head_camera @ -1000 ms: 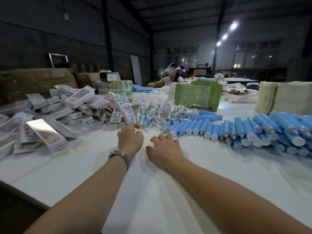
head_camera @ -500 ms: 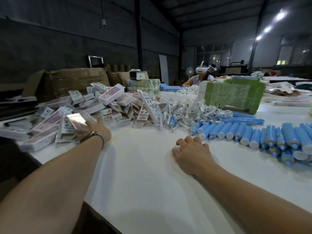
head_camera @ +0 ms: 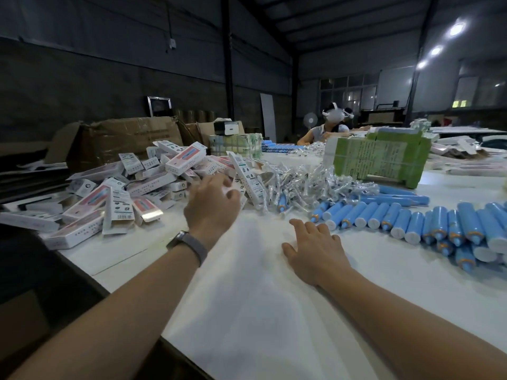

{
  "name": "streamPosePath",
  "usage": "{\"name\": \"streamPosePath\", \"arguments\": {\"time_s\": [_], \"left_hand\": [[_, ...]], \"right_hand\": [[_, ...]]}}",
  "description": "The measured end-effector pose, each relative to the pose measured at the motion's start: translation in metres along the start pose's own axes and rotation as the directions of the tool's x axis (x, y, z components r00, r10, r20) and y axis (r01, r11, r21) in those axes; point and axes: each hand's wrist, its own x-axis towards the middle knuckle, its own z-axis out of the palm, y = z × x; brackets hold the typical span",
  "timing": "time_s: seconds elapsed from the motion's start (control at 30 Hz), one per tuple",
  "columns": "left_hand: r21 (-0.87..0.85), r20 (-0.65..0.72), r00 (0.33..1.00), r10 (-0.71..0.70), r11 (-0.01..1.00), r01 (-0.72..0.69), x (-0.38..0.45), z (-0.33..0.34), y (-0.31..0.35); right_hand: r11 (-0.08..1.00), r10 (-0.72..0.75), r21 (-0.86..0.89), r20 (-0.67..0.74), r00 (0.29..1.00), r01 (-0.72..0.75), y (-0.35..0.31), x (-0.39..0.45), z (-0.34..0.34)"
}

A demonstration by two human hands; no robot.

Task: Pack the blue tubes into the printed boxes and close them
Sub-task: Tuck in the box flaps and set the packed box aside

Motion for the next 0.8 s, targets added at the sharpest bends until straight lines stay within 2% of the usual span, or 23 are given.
{"name": "streamPosePath", "arguments": {"time_s": [0.07, 0.13, 0.17, 0.23, 0.3, 0.33, 0.37, 0.47, 0.53, 0.6, 0.67, 0.73, 0.8], "left_hand": [[-0.181, -0.069, 0.979, 0.190, 0.963, -0.200, -0.012, -0.003, 0.031], [-0.416, -0.060, 0.960, 0.274, 0.867, -0.274, -0.025, -0.004, 0.058], [-0.552, 0.000, 0.965, 0.262, 0.804, -0.219, -0.030, -0.001, 0.068], [-0.757, 0.233, 0.948, 0.219, 0.652, 0.035, -0.038, 0.009, 0.082], [-0.802, 0.465, 0.867, 0.177, 0.499, 0.328, -0.043, 0.023, 0.082], [-0.804, 0.520, 0.837, 0.168, 0.427, 0.414, -0.045, 0.031, 0.076], [-0.814, 0.525, 0.834, 0.170, 0.389, 0.433, -0.049, 0.036, 0.068], [-0.840, 0.457, 0.871, 0.178, 0.407, 0.358, -0.053, 0.048, 0.047], [-0.821, 0.520, 0.848, 0.100, 0.331, 0.465, -0.051, 0.048, 0.044], [-0.794, 0.575, 0.813, 0.095, 0.304, 0.526, -0.050, 0.047, 0.045], [-0.774, 0.595, 0.788, 0.155, 0.375, 0.511, -0.053, 0.051, 0.045], [-0.767, 0.594, 0.770, 0.235, 0.454, 0.453, -0.058, 0.059, 0.047], [-0.787, 0.566, 0.772, 0.289, 0.466, 0.403, -0.061, 0.066, 0.048]], "right_hand": [[0.998, -0.010, 0.060, -0.048, 0.999, 0.013, 0.000, -0.001, 0.000], [0.995, 0.009, 0.104, -0.075, 0.997, -0.002, -0.001, -0.002, -0.002], [0.995, 0.031, 0.097, -0.084, 0.996, -0.022, -0.002, -0.002, -0.002], [0.996, 0.058, 0.073, -0.140, 0.989, -0.048, -0.001, -0.002, -0.003], [0.989, 0.076, 0.140, -0.198, 0.977, -0.049, 0.001, -0.002, -0.004], [0.983, 0.085, 0.173, -0.190, 0.978, -0.052, 0.002, -0.002, -0.005], [0.982, 0.080, 0.181, -0.168, 0.983, -0.050, 0.003, -0.002, -0.005], [0.980, 0.050, 0.198, -0.094, 0.994, -0.030, 0.007, 0.001, -0.004], [0.939, 0.033, 0.345, -0.086, 0.996, -0.002, 0.011, 0.001, -0.005], [0.776, 0.068, 0.631, -0.108, 0.992, 0.016, 0.013, -0.003, -0.009], [0.601, 0.116, 0.799, -0.127, 0.985, 0.032, 0.014, -0.005, -0.012], [0.449, 0.142, 0.893, -0.115, 0.983, 0.039, 0.013, -0.006, -0.013], [0.431, 0.152, 0.902, -0.097, 0.984, 0.022, 0.012, -0.007, -0.013]]}}
